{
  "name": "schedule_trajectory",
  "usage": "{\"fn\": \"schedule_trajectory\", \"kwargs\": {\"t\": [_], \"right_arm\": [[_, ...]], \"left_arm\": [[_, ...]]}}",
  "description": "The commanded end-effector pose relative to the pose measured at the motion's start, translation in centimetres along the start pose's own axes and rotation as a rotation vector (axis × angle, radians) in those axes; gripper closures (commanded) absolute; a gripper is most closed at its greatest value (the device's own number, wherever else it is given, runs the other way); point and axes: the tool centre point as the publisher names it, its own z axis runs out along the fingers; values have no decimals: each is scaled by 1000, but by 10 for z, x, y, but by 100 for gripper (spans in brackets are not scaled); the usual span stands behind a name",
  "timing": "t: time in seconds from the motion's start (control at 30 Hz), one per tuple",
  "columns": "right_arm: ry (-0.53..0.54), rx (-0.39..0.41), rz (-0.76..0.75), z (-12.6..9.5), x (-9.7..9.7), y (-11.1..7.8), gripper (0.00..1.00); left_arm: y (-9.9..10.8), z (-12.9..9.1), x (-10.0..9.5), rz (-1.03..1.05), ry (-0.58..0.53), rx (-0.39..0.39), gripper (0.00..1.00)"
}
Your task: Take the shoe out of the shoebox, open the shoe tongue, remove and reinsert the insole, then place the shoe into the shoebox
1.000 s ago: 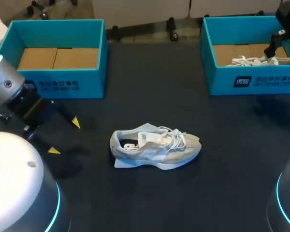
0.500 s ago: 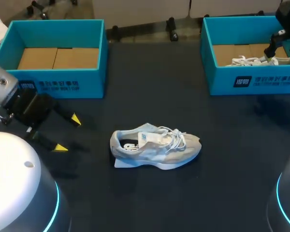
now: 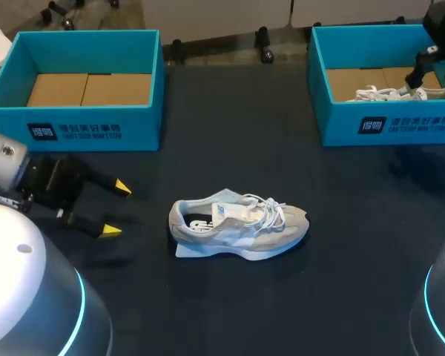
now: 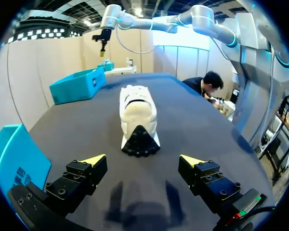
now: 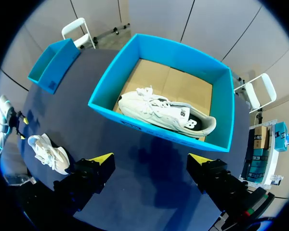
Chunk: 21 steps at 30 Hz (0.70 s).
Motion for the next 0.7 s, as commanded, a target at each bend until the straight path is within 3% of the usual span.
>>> {"fn": "schedule_trajectory", "kwargs": {"t": [0.03, 0.23, 0.7], "right_arm": [[-2, 0, 1, 0, 0, 0, 0], [-2, 0, 1, 0, 0, 0, 0], [-2, 0, 1, 0, 0, 0, 0]], "left_arm": [[10, 4, -6, -11, -7, 17, 0], [22, 6, -10, -56, -31, 46, 0], [30, 15, -16, -87, -54, 119, 0]]}}
